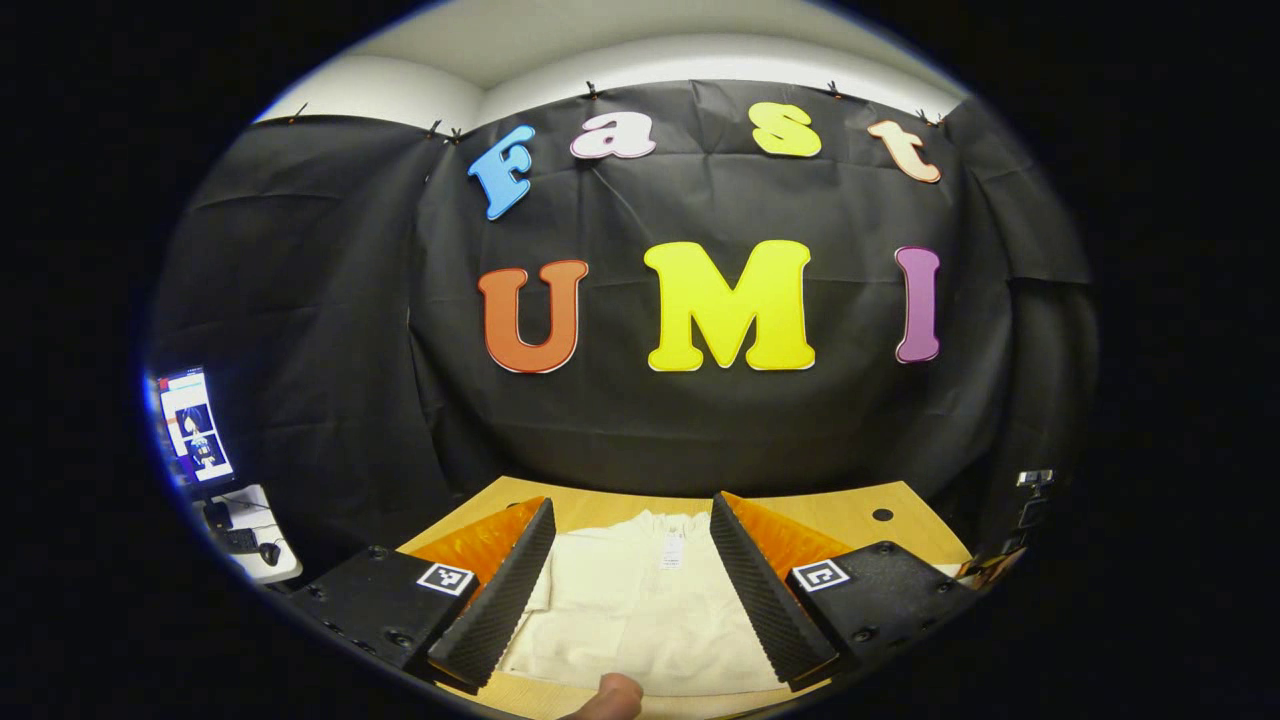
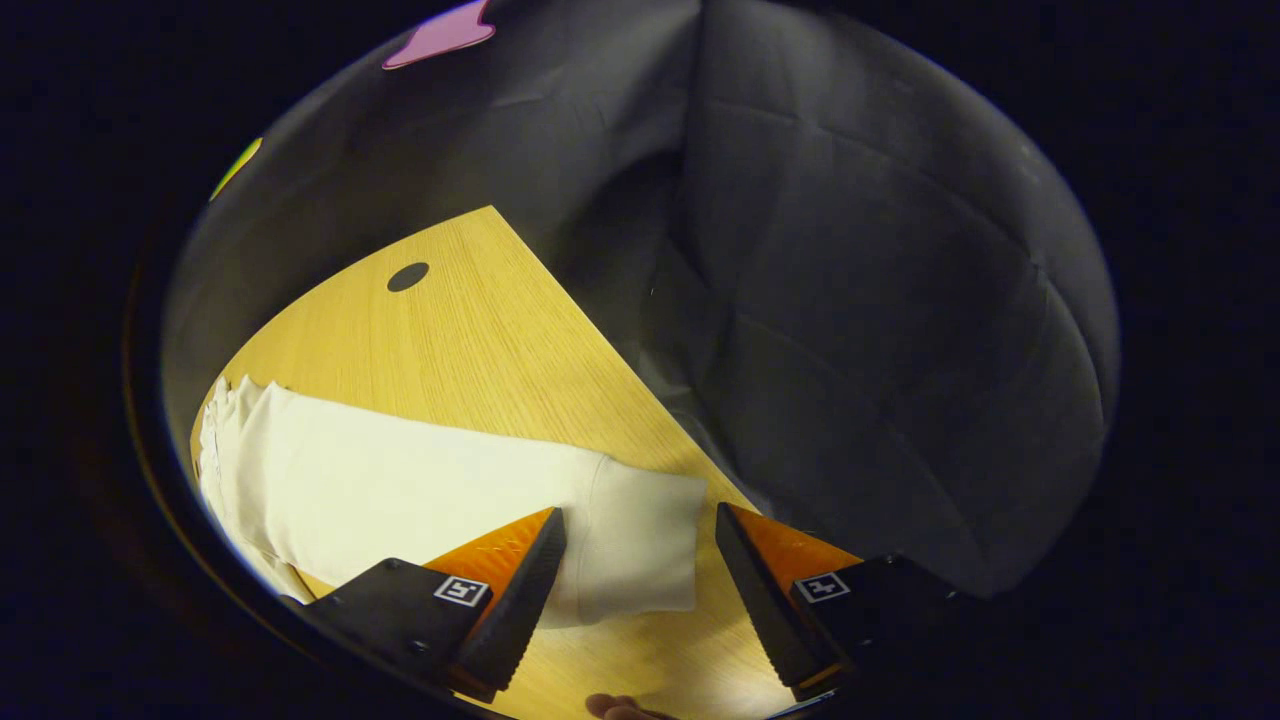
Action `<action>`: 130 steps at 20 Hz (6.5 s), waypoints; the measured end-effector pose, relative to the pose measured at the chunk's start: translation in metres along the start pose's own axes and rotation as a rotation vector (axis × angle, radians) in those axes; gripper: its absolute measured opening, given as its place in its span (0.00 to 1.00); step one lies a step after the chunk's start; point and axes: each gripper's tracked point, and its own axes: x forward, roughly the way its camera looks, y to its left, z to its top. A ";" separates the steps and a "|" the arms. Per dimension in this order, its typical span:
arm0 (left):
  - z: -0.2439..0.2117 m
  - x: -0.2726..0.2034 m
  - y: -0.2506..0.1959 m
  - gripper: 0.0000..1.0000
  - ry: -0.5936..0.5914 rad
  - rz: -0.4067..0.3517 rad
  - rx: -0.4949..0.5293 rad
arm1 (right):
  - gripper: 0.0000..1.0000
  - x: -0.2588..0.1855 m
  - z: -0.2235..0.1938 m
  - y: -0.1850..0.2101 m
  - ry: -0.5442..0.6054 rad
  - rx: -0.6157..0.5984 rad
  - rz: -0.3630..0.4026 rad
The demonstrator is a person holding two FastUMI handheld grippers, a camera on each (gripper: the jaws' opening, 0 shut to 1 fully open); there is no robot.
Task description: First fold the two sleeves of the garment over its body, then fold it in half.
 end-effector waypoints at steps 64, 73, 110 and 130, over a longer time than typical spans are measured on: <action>-0.068 0.044 0.229 0.99 0.037 -0.064 -0.045 | 0.01 -0.278 -0.062 0.567 0.119 -0.423 0.500; -0.097 0.043 0.256 1.00 0.099 -0.033 -0.001 | 0.01 -0.252 -0.181 0.676 0.211 -0.605 0.551; -0.294 0.019 0.380 1.00 0.549 0.399 -0.174 | 0.96 -0.456 0.070 0.416 -0.847 -0.435 0.582; -0.406 -0.005 0.433 0.98 1.017 0.652 -0.643 | 0.94 -0.468 0.005 0.303 -0.870 -0.433 0.565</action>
